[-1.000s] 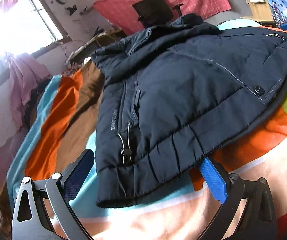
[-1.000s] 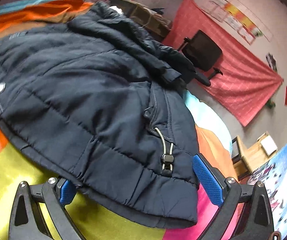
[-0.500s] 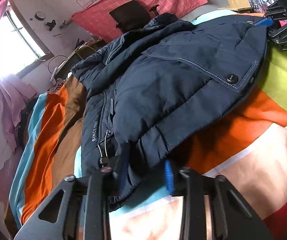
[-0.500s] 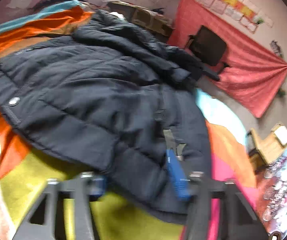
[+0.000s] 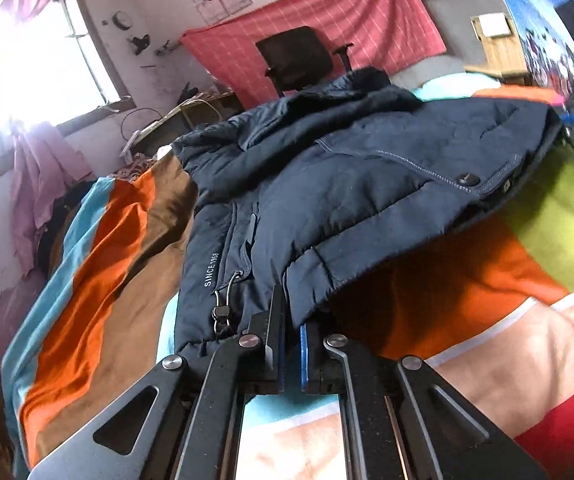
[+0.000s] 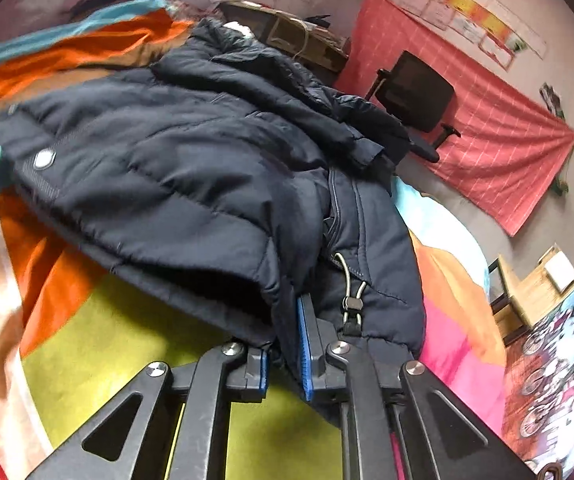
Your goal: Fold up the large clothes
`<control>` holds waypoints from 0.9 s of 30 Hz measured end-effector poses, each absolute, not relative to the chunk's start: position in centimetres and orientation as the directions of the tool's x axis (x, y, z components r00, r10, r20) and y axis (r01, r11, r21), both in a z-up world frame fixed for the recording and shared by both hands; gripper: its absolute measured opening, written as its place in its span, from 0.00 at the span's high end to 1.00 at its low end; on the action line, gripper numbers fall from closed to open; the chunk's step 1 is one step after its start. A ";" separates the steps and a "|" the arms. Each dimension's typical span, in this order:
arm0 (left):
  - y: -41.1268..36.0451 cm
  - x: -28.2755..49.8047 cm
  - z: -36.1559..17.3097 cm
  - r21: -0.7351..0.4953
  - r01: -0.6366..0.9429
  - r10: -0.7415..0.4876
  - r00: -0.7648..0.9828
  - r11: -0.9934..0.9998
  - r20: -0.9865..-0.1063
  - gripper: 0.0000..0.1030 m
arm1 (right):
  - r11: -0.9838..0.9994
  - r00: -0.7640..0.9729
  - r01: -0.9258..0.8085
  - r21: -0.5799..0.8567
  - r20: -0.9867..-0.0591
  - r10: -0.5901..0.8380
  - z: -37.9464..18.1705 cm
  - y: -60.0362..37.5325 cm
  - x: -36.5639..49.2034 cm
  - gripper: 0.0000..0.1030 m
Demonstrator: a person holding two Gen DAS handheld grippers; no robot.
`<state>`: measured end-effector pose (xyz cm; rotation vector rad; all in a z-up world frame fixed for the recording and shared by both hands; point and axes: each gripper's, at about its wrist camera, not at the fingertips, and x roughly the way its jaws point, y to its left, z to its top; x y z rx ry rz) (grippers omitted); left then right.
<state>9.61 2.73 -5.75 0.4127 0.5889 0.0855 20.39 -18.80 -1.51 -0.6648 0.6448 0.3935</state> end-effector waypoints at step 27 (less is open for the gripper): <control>2.1 22.2 15.6 0.483 0.059 0.196 0.867 0.873 -0.459 0.97 | 0.787 0.795 -0.488 -0.377 -0.563 0.224 15.5 -17.6 28.5 0.95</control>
